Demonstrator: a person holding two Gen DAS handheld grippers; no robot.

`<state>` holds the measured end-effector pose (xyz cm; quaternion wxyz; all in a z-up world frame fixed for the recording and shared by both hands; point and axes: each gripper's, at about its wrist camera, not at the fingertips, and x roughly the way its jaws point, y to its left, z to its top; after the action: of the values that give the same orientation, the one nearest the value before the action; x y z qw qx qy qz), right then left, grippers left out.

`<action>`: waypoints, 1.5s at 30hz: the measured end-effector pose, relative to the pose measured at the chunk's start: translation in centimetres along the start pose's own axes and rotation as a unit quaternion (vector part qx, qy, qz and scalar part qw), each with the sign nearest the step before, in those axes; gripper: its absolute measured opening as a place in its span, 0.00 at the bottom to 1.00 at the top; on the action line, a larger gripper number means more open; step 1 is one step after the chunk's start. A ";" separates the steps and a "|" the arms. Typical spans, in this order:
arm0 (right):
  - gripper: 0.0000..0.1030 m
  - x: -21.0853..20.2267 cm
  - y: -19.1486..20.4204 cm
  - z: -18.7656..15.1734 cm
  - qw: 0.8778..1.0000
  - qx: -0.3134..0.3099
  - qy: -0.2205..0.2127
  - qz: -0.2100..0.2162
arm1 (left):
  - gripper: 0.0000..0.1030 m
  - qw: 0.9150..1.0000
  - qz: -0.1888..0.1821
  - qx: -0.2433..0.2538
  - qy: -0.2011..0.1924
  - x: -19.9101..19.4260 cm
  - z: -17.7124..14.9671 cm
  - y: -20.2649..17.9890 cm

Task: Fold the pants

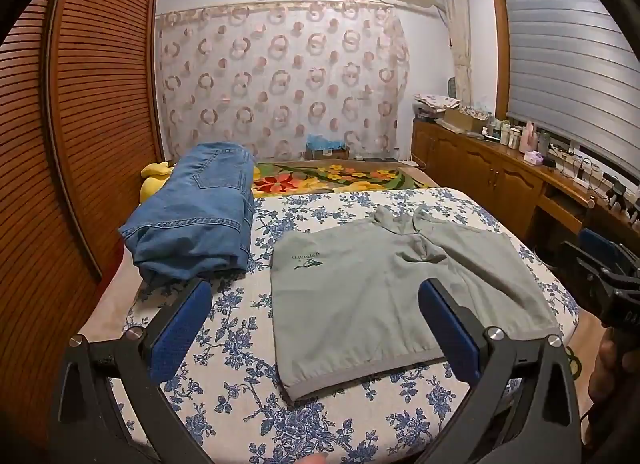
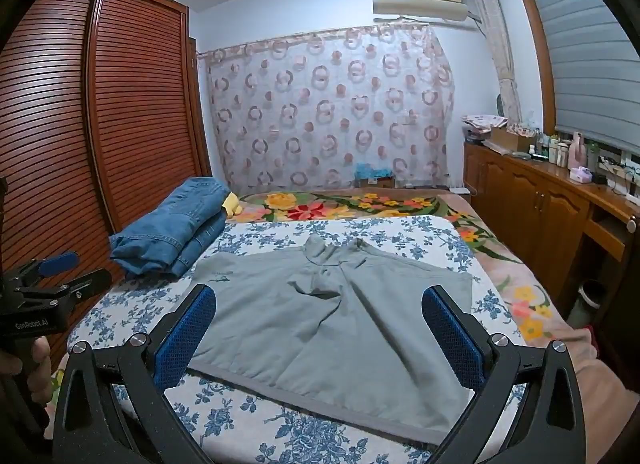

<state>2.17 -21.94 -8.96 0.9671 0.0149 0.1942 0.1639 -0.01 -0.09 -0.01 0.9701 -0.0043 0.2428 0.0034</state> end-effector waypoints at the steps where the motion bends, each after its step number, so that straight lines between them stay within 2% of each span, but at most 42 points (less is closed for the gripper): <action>1: 1.00 -0.1 0.0 -0.1 1.000 0.000 0.000 -0.001 | 1.00 1.000 0.000 0.000 0.000 0.0 0.0 0.0; 38: 1.00 -0.4 0.2 0.0 1.000 -0.001 0.002 -0.002 | 1.00 1.000 -0.002 -0.002 -0.003 0.0 0.1 0.5; 40: 1.00 -0.4 0.2 0.0 1.000 -0.001 0.001 -0.002 | 1.00 1.000 -0.002 -0.002 -0.004 -1.1 0.8 0.5; 45: 1.00 -0.4 0.3 0.0 1.000 -0.001 0.001 -0.001 | 1.00 1.000 -0.002 -0.002 -0.005 -1.2 0.9 0.5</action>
<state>1.77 -21.82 -8.78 0.9671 0.0139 0.1948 0.1629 -0.64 0.40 1.29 0.9713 -0.0066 0.2380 0.0021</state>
